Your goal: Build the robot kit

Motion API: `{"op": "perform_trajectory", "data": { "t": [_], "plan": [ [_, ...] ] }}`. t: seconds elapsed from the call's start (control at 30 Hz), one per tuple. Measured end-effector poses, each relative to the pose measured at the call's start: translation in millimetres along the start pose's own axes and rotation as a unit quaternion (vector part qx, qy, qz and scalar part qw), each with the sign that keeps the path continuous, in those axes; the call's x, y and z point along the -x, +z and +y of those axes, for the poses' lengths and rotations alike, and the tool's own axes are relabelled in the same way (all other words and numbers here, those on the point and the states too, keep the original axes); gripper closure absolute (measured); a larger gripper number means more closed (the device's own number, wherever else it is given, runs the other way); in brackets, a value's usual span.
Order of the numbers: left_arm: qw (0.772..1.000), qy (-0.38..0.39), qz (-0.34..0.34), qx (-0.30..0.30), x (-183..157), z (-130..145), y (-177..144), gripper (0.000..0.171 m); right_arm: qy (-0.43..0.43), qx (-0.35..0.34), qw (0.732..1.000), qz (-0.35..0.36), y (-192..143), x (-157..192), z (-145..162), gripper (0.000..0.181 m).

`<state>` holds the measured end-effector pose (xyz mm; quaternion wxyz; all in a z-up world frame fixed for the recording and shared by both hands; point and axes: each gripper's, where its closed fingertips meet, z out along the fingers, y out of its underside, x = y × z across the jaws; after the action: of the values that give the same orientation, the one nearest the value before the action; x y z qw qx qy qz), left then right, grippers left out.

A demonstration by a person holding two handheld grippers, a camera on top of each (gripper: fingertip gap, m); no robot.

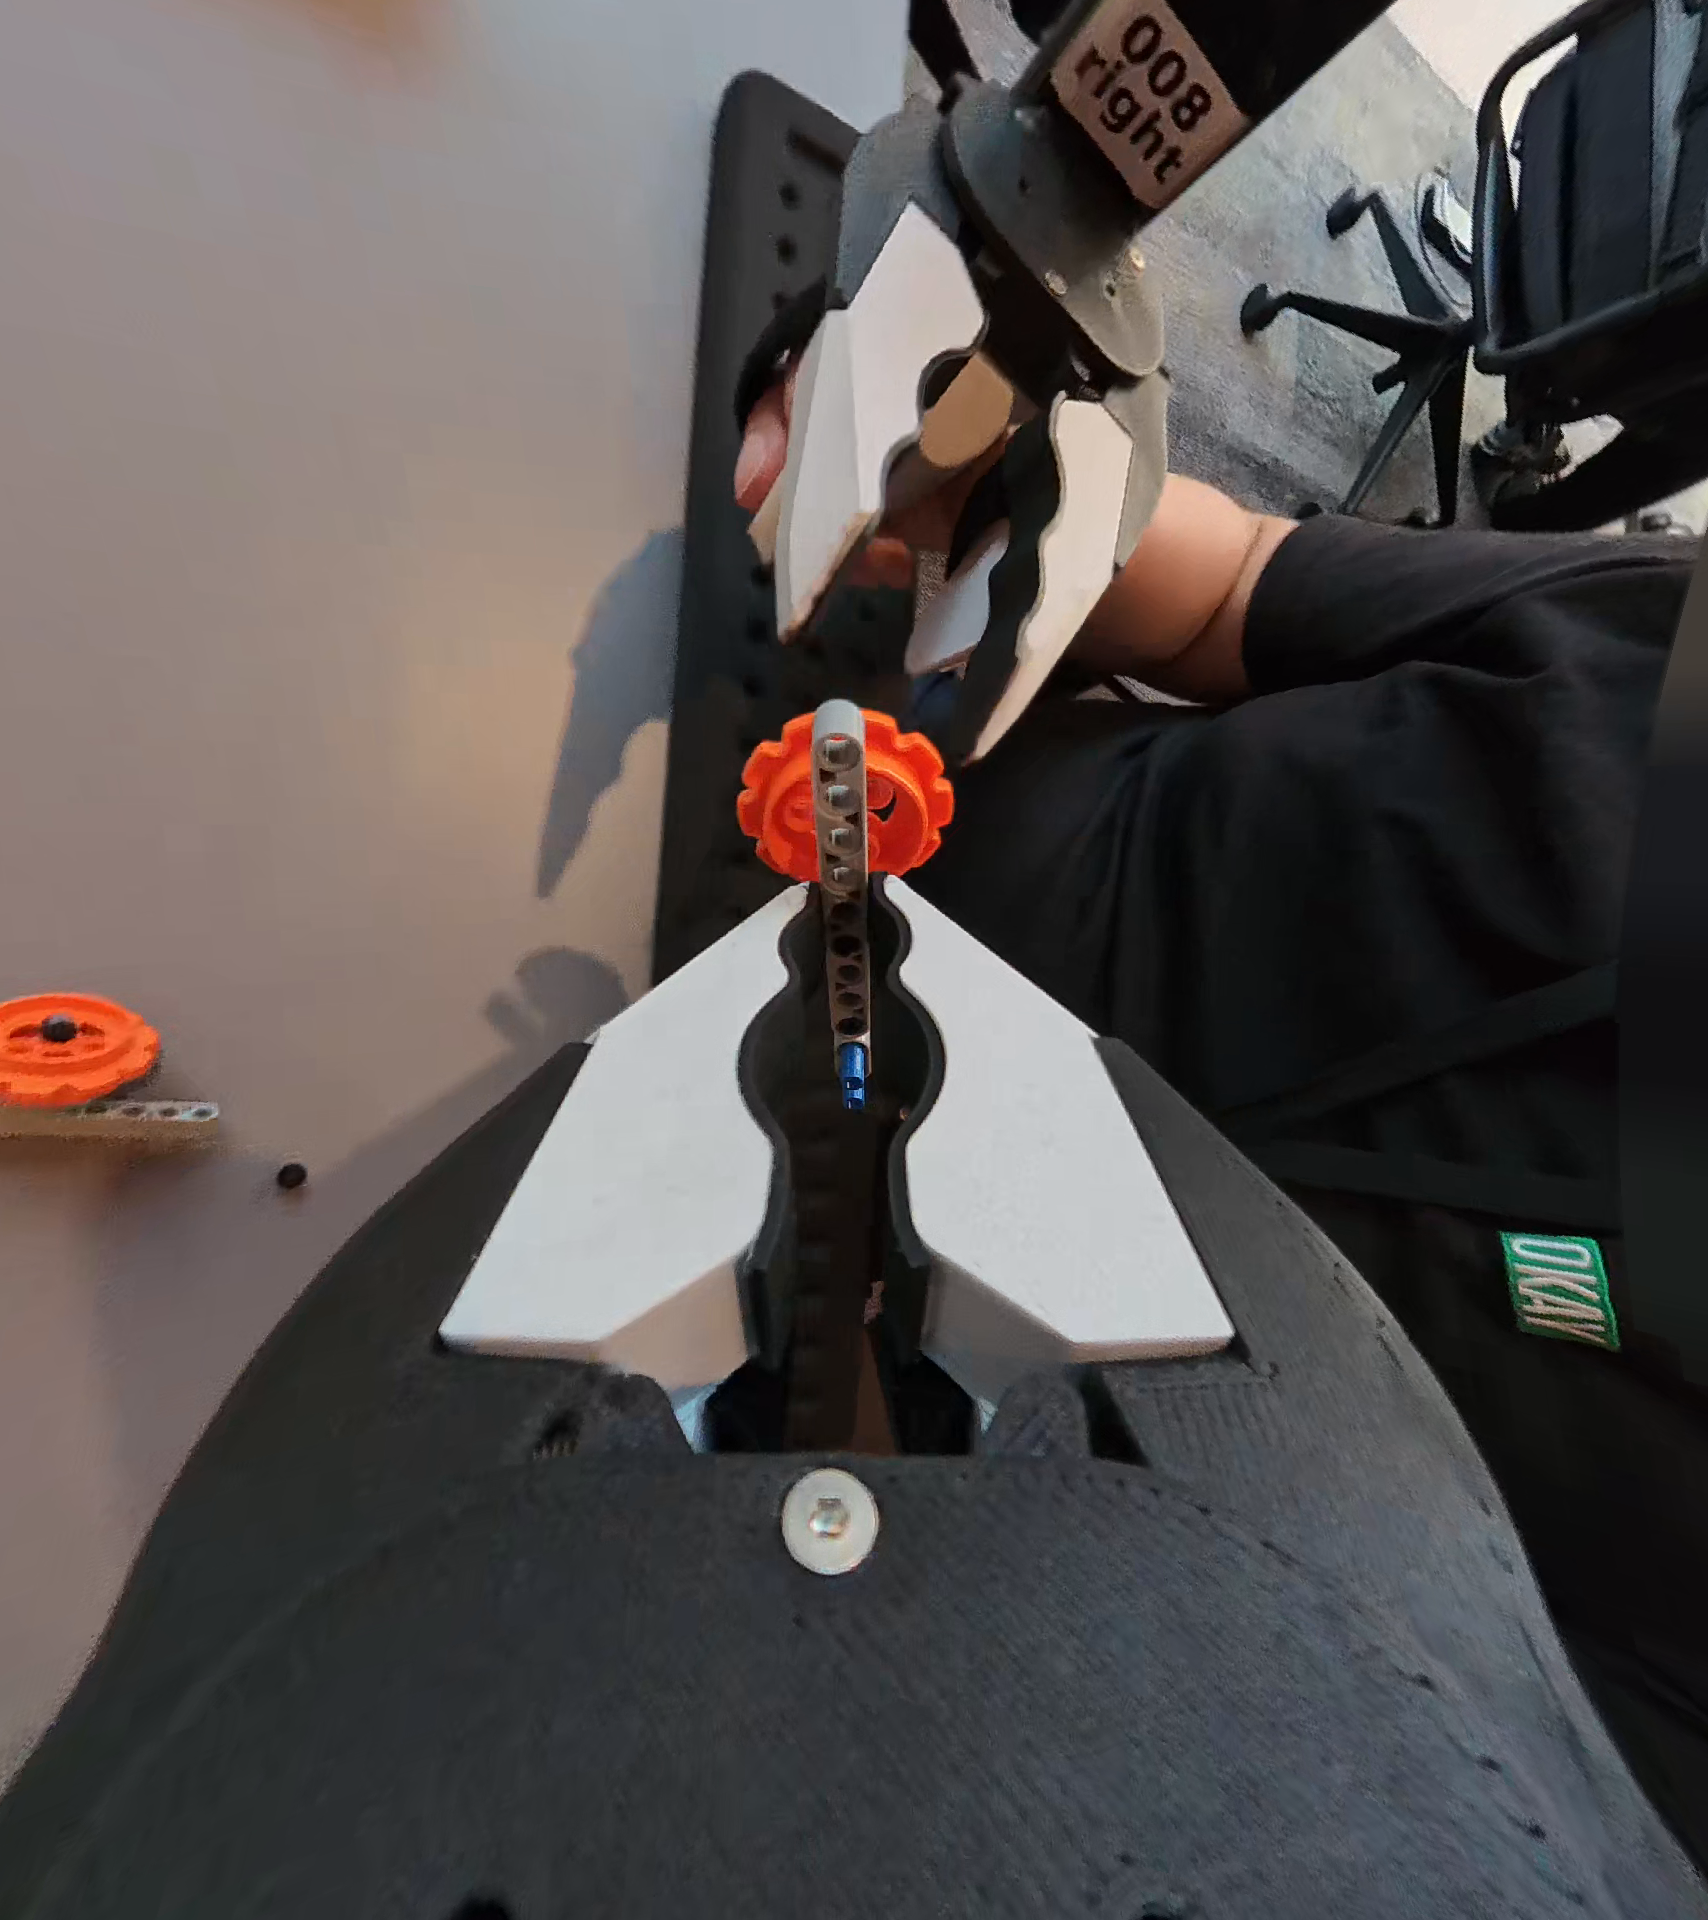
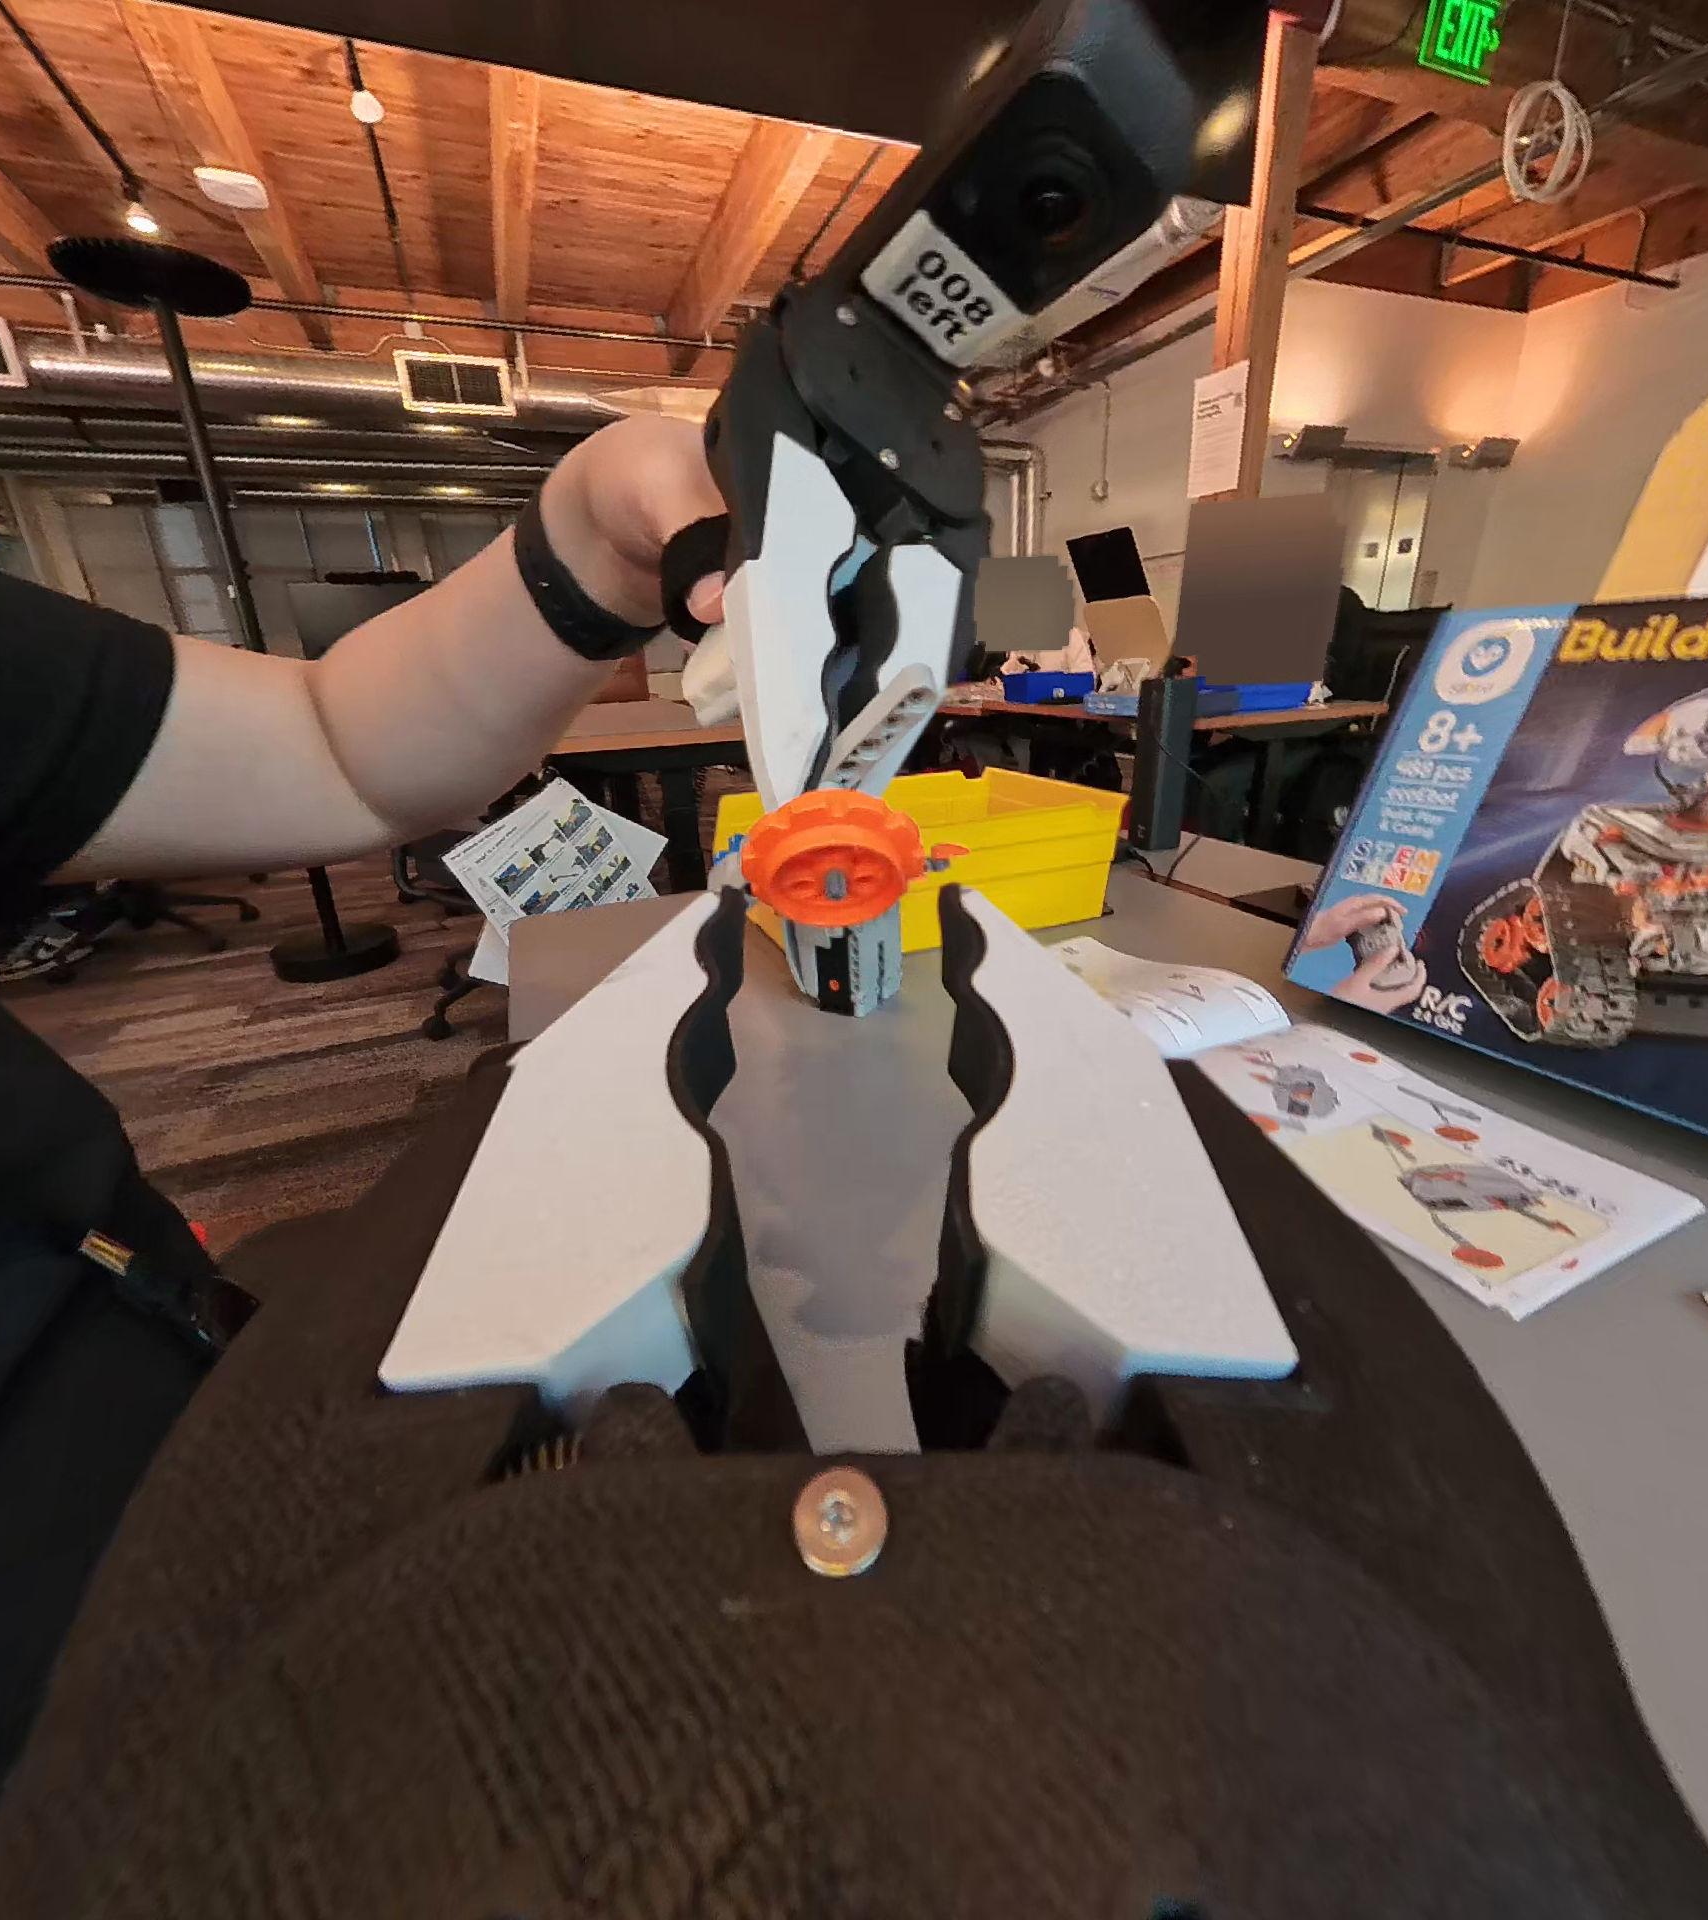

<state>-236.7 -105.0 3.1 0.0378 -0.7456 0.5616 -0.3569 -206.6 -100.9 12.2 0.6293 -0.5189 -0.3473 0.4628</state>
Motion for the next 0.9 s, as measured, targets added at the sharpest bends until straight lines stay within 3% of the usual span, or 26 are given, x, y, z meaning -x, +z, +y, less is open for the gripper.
{"op": "perform_trajectory", "data": {
  "t": [0.17, 0.23, 0.3, 0.37, 0.47, 0.53, 0.67, 0.8, 0.9],
  "plan": [
    [0.997, -0.040, -0.026, -0.059, 34, 15, 0, 0.166, 0.026, 0.038, 0.999, 0.018, 2, -22, 28, 0.141],
    [0.992, -0.041, 0.003, -0.119, 34, 15, -1, 0.166, 0.014, 0.061, 0.998, 0.007, 9, -19, 34, 0.140],
    [0.975, 0.002, 0.025, -0.220, 26, 6, -8, 0.166, -0.004, 0.066, 0.998, -0.004, 17, -12, 30, 0.138],
    [0.936, 0.061, 0.029, -0.345, 14, -2, -23, 0.166, -0.015, 0.055, 0.998, -0.009, 26, -6, 18, 0.136],
    [0.834, 0.115, 0.044, -0.538, -10, -4, -58, 0.166, -0.029, 0.031, 0.999, -0.017, 38, 5, -8, 0.132],
    [0.781, 0.117, 0.053, -0.611, -15, 3, -72, 0.167, -0.069, 0.029, 0.997, -0.004, 46, 12, -23, 0.126],
    [0.738, 0.110, 0.056, -0.664, -18, 12, -74, 0.166, -0.238, 0.086, 0.966, 0.061, 67, 24, -32, 0.112],
    [0.736, 0.035, 0.010, -0.676, -1, 12, -70, 0.167, -0.376, 0.153, 0.906, 0.121, 86, 31, -26, 0.117],
    [0.722, -0.011, -0.008, -0.692, 0, 12, -75, 0.166, -0.440, 0.211, 0.858, 0.160, 93, 25, -18, 0.123]
  ]
}}
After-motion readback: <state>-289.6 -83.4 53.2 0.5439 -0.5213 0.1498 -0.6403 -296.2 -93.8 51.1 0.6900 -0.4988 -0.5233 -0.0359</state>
